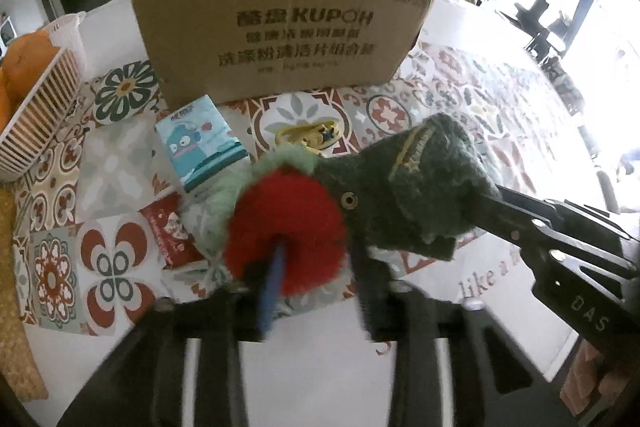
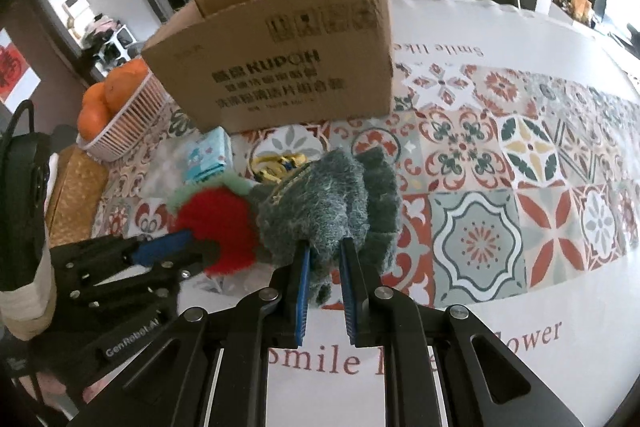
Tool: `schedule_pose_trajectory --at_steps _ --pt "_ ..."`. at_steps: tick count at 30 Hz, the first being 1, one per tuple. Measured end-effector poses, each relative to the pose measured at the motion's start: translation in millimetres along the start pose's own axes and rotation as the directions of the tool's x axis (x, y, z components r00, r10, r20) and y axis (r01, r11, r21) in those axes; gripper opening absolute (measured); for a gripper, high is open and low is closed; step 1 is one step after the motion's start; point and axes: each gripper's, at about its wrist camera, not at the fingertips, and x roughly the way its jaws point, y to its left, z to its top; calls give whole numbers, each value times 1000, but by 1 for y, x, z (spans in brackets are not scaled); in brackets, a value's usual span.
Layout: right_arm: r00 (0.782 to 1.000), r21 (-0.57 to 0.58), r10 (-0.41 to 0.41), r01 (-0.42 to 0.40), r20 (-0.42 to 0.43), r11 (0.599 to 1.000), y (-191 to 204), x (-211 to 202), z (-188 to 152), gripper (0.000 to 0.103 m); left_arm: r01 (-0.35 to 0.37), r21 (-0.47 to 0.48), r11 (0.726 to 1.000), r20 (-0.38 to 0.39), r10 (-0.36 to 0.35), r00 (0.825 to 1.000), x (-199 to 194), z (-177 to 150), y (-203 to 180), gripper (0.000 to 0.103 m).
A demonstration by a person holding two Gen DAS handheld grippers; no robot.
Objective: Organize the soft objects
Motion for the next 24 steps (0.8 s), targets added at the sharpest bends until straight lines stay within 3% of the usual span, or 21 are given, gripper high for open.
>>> schedule_pose_trajectory --at_steps 17,24 --pt "996 47 -16 20 -87 999 -15 39 6 16 -143 31 989 -1 143 990 33 26 5 46" --pt "995 47 -21 25 -99 999 -14 46 9 16 -153 33 988 -16 154 988 48 29 10 46"
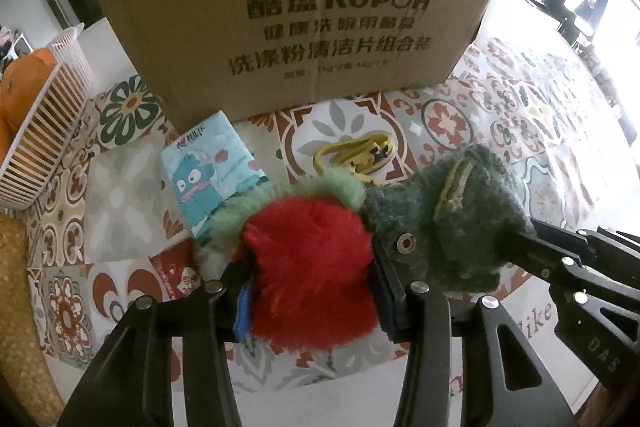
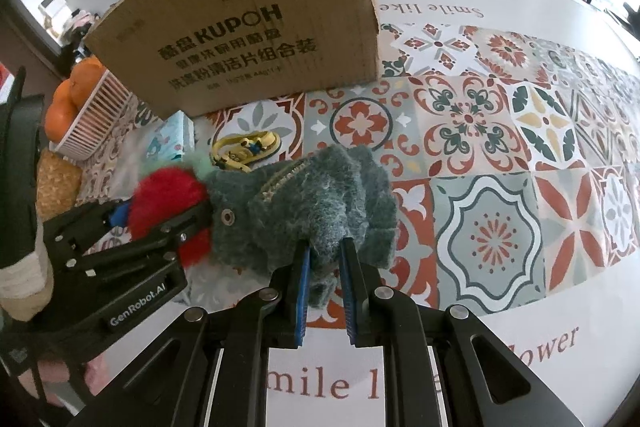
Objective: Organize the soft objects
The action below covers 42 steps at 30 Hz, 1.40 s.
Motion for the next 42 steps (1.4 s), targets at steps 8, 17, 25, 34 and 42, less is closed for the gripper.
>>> schedule_pose_trajectory --at_steps 8,17,25,34,42 --pt "1000 -7 -3 3 31 1000 5 -5 0 16 9 -12 1000 9 -9 1000 3 -5 6 34" --pt "989 -11 70 -69 134 998 10 -47 -1 16 40 -38 998 97 -36 995 -43 -7 1 22" --pt "977 -37 81 -75 197 997 19 -73 0 16 73 -41 996 166 -66 984 -75 -6 -5 5" --pt "988 -43 61 -56 145 998 19 -57 -13 16 119 -57 991 86 -114 990 -59 -25 1 57" --pt "994 -26 33 -31 101 999 10 -38 -17 16 55 -24 998 30 -54 998 -38 -34 -5 57"
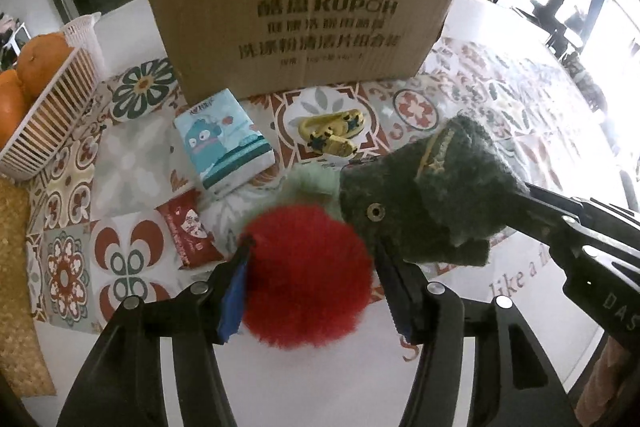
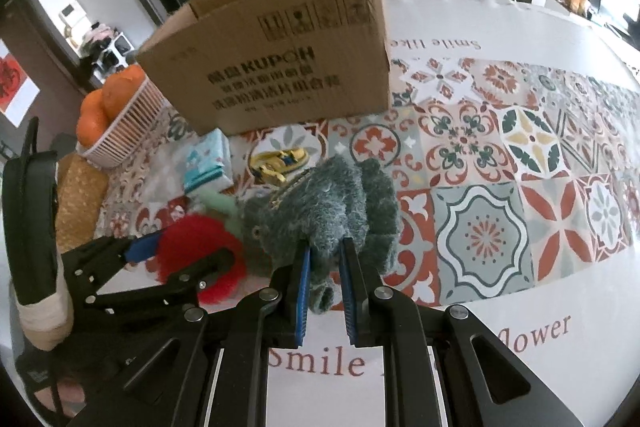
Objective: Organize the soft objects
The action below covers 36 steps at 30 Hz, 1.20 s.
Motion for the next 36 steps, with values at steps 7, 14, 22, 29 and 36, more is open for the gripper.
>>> schedule_pose_trajectory --at_steps 7,14,22,29,36 --pt "999 -5 -31 31 -43 1000 -2 20 0 16 -6 5 1000 -39 6 999 25 -2 6 50" --pt "997 -24 -30 28 -73 999 3 33 -2 16 8 3 1000 -70 -8 998 40 -4 14 43" --pt "999 -20 -2 1 -43 1000 4 21 -1 16 -6 -5 1000 -13 6 1000 27 -6 13 34" --pt "998 -42 51 -50 40 998 17 -12 5 16 12 -26 1000 71 -10 997 -11 -3 12 34" --pt "990 -47 78 -73 113 996 22 -41 15 16 9 -29 1000 141 -5 990 -43 5 9 34"
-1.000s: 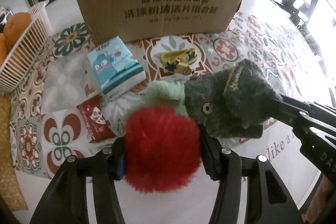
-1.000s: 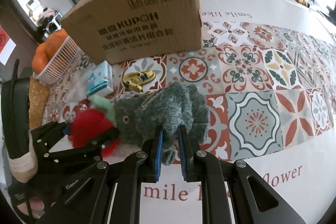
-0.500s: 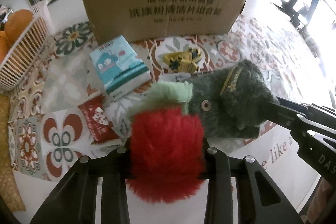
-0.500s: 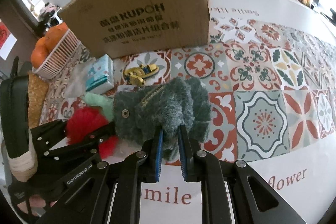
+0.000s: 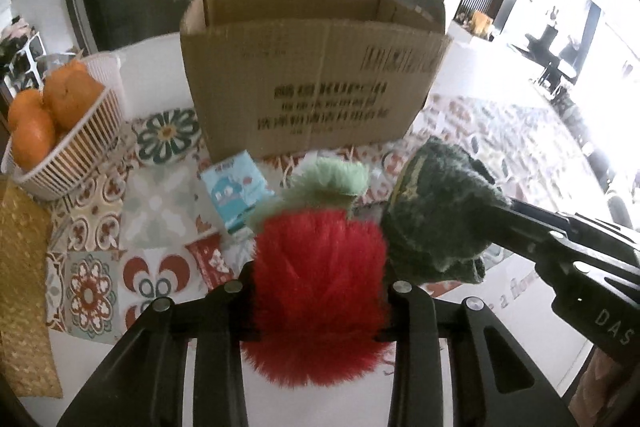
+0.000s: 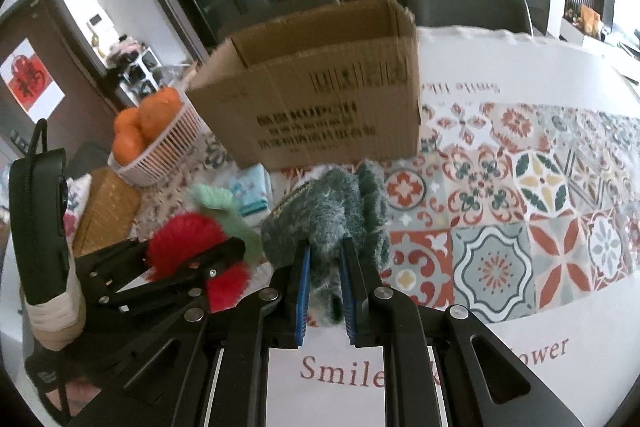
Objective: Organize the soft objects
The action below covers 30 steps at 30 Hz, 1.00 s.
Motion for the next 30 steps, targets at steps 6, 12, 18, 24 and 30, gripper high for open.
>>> schedule_pose_trajectory --at_steps 6,12,18,24,30 --pt "998 -1 4 -4 64 1000 3 -21 11 16 11 3 1000 53 -11 999 -21 17 -6 34" --pt "991 -9 0 2 131 1000 6 -39 23 15 17 6 1000 98 -17 995 -37 32 -11 34" --pt "982 -17 3 1 187 1000 9 -55 38 15 24 7 1000 131 -25 991 -49 48 -14 34" --pt "968 -25 14 -8 249 1000 14 -70 58 15 30 14 999 175 -32 984 -65 70 -17 34" --pt "955 -35 29 -20 295 999 18 -78 80 15 27 25 999 217 -32 976 -80 94 -17 34"
